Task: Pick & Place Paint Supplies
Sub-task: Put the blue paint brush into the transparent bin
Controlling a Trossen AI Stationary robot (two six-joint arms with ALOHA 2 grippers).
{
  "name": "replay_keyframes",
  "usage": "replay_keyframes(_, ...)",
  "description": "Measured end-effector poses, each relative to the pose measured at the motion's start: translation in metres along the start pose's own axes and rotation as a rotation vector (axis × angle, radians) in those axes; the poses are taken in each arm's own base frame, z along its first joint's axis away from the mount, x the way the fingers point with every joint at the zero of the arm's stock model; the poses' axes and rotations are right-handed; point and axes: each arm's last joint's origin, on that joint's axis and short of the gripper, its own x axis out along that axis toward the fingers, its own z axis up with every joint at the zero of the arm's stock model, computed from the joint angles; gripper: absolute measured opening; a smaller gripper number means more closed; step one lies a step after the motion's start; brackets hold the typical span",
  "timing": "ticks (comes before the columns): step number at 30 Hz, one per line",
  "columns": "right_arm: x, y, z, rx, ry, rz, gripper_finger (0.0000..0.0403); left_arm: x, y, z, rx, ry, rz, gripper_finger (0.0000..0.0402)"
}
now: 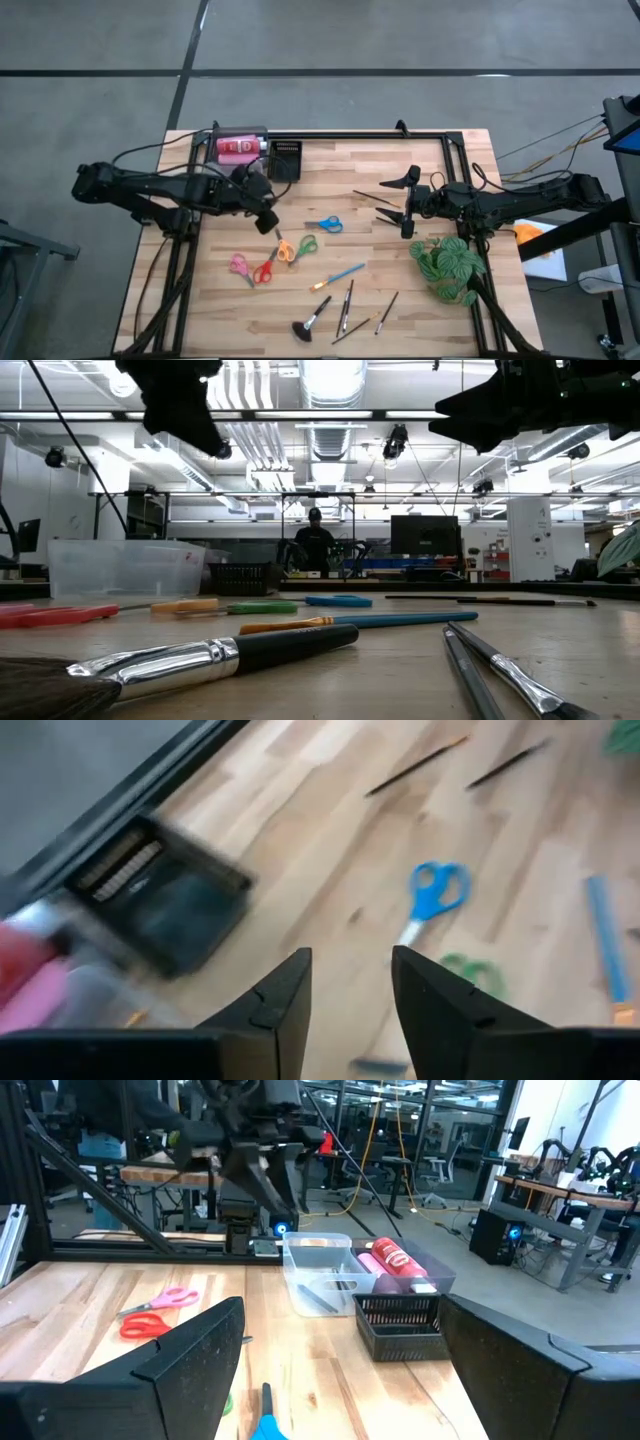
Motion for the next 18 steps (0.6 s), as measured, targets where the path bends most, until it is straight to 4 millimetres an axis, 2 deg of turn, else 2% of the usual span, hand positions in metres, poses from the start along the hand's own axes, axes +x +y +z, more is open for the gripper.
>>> replay_keyframes(10,0.0,0.0,0.0,0.0,0.0,0.0,0.0331,0.03,-0.041,-0.015,0.013,-0.061,-0.118,0.0145)
replay_keyframes(18,0.0,0.0,0.0,0.0,-0.001,0.0,0.0331,0.055,-0.097,-0.035,0.107,-0.075,-0.218,0.0145)
